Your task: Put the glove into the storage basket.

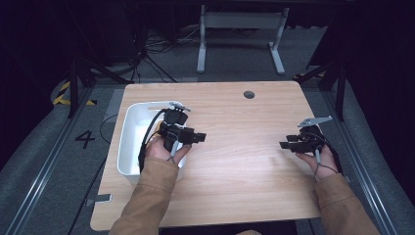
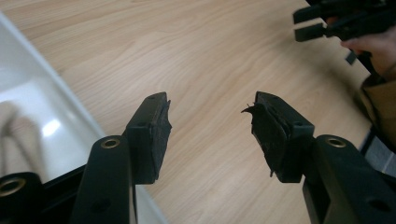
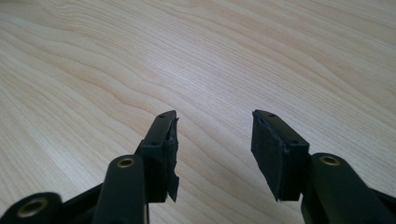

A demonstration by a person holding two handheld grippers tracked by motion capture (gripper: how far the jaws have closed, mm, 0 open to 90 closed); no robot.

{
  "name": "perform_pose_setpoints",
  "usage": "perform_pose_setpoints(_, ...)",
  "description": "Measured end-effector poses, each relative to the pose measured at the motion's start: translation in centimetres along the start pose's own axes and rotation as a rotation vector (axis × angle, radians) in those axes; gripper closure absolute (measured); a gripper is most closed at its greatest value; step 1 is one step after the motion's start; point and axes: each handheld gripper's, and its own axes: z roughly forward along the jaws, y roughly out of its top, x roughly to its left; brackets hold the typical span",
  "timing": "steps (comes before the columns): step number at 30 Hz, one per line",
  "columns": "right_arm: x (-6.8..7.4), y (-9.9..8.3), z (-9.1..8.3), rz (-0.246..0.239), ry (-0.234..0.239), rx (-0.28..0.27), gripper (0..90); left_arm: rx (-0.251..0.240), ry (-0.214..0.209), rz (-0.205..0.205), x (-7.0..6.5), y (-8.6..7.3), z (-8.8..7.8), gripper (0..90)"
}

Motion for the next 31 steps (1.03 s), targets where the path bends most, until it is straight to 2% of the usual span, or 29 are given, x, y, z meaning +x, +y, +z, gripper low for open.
perform_pose_setpoints(3, 0.1, 0.0, -0.2, -0.002, 0.015, -0.013, 51.1, 0.025, -0.045, 0.071, -1.3, -0.3, 0.8, 46.1)
perform_pose_setpoints(6, 0.2, 0.0, -0.3, -0.008, 0.021, -0.021, 51.1, 0.055, -0.031, 0.132, -2.4, -0.9, 1.4, 46.2)
perform_pose_setpoints(9, 0.4, 0.1, -0.3, -0.017, 0.024, -0.022, 51.1, 0.049, -0.069, 0.163, -3.3, -2.0, 2.4, 46.1)
perform_pose_setpoints(13, 0.5, -0.1, -0.3, -0.016, 0.021, -0.019, 51.1, 0.079, -0.08, 0.218, -4.3, -3.2, 3.9, 46.0)
perform_pose_setpoints(15, 0.6, 0.0, -0.3, -0.018, 0.023, -0.019, 51.2, 0.074, -0.068, 0.277, -4.9, -3.6, 4.4, 46.5)
perform_pose_setpoints(16, 0.6, 0.0, -0.2, -0.021, 0.024, -0.022, 51.1, 0.068, -0.074, 0.293, -5.1, -3.7, 4.7, 46.7)
perform_pose_setpoints(18, 0.6, 0.0, -0.2, -0.027, 0.024, -0.022, 51.2, 0.082, -0.084, 0.308, -5.3, -3.9, 5.5, 46.6)
perform_pose_setpoints(23, 0.6, 0.0, 0.2, -0.03, 0.025, -0.012, 51.2, 0.136, -0.079, 0.321, -5.7, -4.6, 7.5, 46.6)
perform_pose_setpoints(28, 0.8, 0.1, 0.4, -0.041, 0.029, -0.005, 51.2, 0.222, -0.069, 0.388, -6.5, -5.4, 9.8, 46.2)
perform_pose_setpoints(30, 0.9, 0.2, 0.5, -0.046, 0.027, -0.005, 51.2, 0.257, -0.053, 0.406, -6.7, -5.7, 10.9, 46.2)
perform_pose_setpoints(31, 1.0, 0.2, 0.6, -0.049, 0.031, -0.006, 51.1, 0.257, -0.053, 0.406, -6.7, -5.7, 10.9, 46.2)
